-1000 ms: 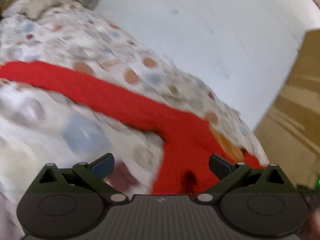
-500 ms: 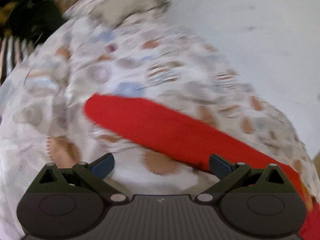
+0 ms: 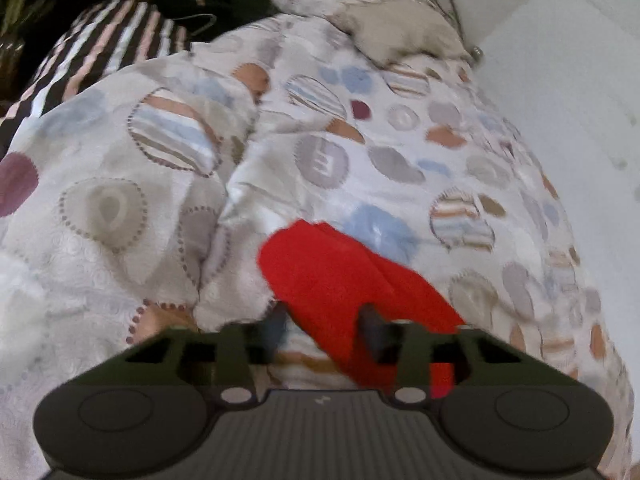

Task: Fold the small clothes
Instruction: 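Reach the left gripper to the other sleeve cuff and grasp it, then carry the sleeve across the dress body with the left gripper and release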

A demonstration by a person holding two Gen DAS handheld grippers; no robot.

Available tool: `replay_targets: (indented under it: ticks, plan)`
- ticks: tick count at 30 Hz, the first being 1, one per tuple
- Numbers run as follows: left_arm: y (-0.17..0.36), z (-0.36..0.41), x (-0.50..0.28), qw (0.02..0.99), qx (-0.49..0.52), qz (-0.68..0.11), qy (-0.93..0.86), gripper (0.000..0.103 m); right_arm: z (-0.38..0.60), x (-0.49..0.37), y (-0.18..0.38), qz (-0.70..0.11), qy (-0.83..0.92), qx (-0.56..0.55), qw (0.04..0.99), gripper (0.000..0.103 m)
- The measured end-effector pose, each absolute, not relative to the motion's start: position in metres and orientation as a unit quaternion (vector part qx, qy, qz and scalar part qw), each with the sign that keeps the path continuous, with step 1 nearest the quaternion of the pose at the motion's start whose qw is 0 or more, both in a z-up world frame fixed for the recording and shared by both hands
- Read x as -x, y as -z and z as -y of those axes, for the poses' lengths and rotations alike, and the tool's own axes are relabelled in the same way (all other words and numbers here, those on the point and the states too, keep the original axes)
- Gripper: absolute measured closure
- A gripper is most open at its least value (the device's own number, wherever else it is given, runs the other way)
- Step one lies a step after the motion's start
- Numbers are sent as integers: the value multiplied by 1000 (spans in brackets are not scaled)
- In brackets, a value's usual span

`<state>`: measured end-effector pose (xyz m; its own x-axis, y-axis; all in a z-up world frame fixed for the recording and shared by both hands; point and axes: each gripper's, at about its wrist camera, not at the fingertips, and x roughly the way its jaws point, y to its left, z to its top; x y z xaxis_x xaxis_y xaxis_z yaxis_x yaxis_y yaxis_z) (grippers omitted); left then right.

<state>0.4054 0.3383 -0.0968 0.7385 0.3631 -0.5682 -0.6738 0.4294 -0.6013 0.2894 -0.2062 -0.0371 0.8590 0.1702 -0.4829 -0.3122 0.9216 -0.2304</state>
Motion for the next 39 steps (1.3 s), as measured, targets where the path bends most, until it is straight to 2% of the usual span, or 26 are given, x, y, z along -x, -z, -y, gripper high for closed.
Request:
replay_targets:
  ticks: [2, 4, 9, 15, 23, 29, 39]
  plan:
    - [94, -339, -407, 831, 425, -171, -316, 87, 207, -289, 38, -234, -125, 147, 953, 1]
    - [86, -331, -409, 848, 384, -165, -326, 96, 210, -289, 39, -235, -123, 141, 954, 1]
    - [41, -289, -412, 915, 217, -108, -322, 98, 221, -286, 33, -224, -134, 105, 960, 1]
    - [-25, -225, -410, 969, 92, -12, -228, 98, 240, -282, 21, -204, -129, 51, 969, 1]
    - [-89, -114, -397, 998, 51, 21, 10, 99, 276, -264, 4, -157, -71, 13, 985, 1]
    - [-75, -30, -392, 990, 8, 4, 142, 99, 319, -250, 1, -148, -5, -8, 989, 1]
    - [34, 57, -369, 945, -45, -125, 300, 99, 378, -233, 18, -169, 86, -53, 980, 1]
